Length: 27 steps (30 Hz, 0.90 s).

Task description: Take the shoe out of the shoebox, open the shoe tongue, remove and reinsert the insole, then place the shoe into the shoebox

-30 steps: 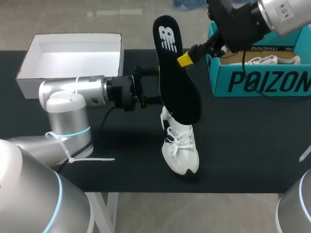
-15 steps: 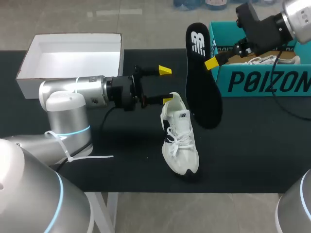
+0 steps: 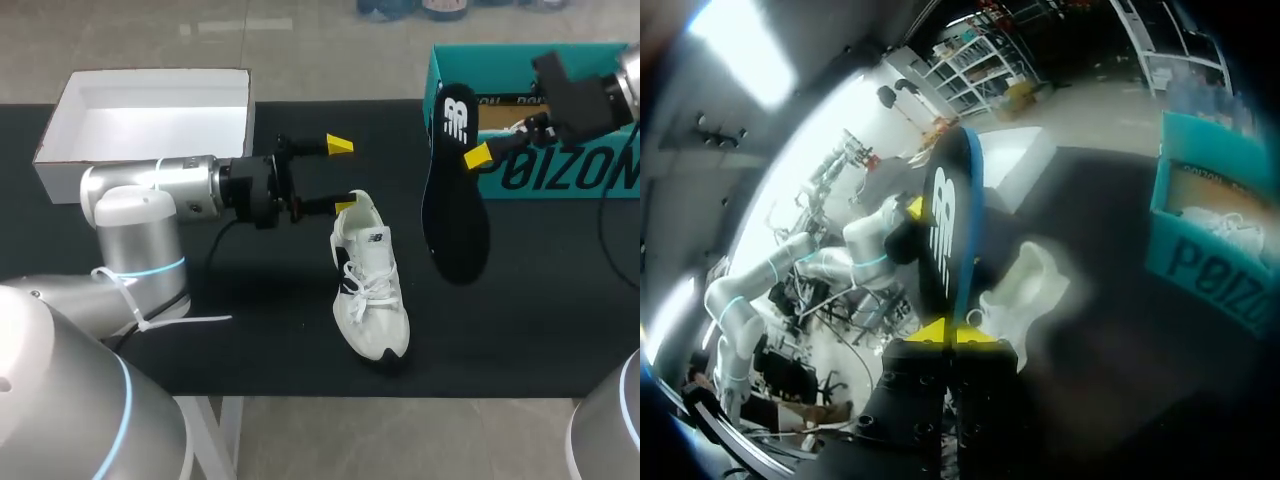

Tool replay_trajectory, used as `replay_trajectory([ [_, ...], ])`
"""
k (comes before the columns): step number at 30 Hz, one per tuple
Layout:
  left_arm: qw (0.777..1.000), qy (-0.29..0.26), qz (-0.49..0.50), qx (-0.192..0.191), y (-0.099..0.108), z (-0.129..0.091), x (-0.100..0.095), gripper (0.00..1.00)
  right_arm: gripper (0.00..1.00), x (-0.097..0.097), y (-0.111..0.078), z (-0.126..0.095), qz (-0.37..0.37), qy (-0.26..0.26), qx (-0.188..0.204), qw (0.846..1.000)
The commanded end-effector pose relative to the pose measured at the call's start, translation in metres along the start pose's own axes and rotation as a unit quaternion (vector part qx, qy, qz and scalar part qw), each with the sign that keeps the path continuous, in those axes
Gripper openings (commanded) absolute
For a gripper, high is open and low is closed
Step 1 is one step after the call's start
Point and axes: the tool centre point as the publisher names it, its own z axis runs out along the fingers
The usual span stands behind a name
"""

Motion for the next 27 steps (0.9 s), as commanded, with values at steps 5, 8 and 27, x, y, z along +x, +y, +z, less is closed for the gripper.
replay_trajectory([
  [5, 1.000, -0.001, 0.001, -0.002, -0.001, 0.002, 0.002, 1.00, 0.00, -0.017, 0.015, 0.007, 0.013, 0.032, 0.024, 0.999],
  [8, 1.000, -0.001, 0.001, -0.002, -0.001, 0.002, 0.002, 1.00, 0.00, -0.015, 0.021, 0.010, 0.011, 0.039, 0.026, 0.999],
  [27, 1.000, -0.001, 0.001, -0.002, -0.001, 0.002, 0.002, 1.00, 0.00, -0.011, 0.024, 0.012, 0.016, 0.021, 0.041, 0.999],
])
